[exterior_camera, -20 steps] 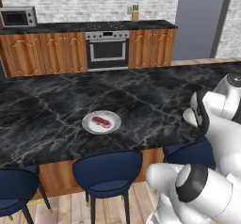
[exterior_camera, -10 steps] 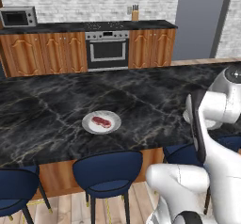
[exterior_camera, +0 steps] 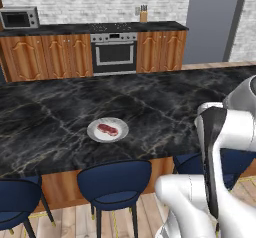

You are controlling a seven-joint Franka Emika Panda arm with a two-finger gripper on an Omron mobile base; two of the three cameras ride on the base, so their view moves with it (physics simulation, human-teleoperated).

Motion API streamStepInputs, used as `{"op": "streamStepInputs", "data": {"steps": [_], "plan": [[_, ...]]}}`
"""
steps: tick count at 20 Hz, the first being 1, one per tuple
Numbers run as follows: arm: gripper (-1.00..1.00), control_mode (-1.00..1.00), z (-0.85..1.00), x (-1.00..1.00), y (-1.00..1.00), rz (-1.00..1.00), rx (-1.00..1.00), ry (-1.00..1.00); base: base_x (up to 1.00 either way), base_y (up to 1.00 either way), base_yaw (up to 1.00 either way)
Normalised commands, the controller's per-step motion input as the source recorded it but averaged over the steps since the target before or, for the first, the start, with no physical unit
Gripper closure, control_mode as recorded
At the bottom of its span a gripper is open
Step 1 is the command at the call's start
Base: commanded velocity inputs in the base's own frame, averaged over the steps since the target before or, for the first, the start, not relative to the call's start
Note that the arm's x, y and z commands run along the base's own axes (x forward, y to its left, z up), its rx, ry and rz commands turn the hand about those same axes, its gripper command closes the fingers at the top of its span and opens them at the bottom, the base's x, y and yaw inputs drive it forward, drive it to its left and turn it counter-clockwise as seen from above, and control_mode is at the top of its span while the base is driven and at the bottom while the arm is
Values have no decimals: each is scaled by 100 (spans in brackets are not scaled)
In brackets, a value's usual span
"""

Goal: Transport the steak and garlic to the fridge. Place the steak on the rack containing meat and place the garlic on the rack containing the vegetable, ensuring meats and vegetables are on different racks.

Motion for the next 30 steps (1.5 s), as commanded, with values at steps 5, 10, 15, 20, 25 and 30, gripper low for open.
{"op": "streamStepInputs", "data": {"steps": [5, 10, 15, 20, 25, 30], "plan": [[100, -100, 67, -88, 36, 10, 0, -17, 0, 0, 0], [100, -100, 58, -56, 36, 15, 0, -9, 0, 0, 0], [100, -100, 55, -55, 39, 12, 0, -2, 0, 0, 0], [100, 100, 12, -26, 20, 2, 0, 0, -38, 21, 0], [100, 100, 0, 0, 0, 0, 0, 0, -100, 82, 2], [100, 100, 0, 0, 0, 0, 0, 0, -69, 100, 0]]}}
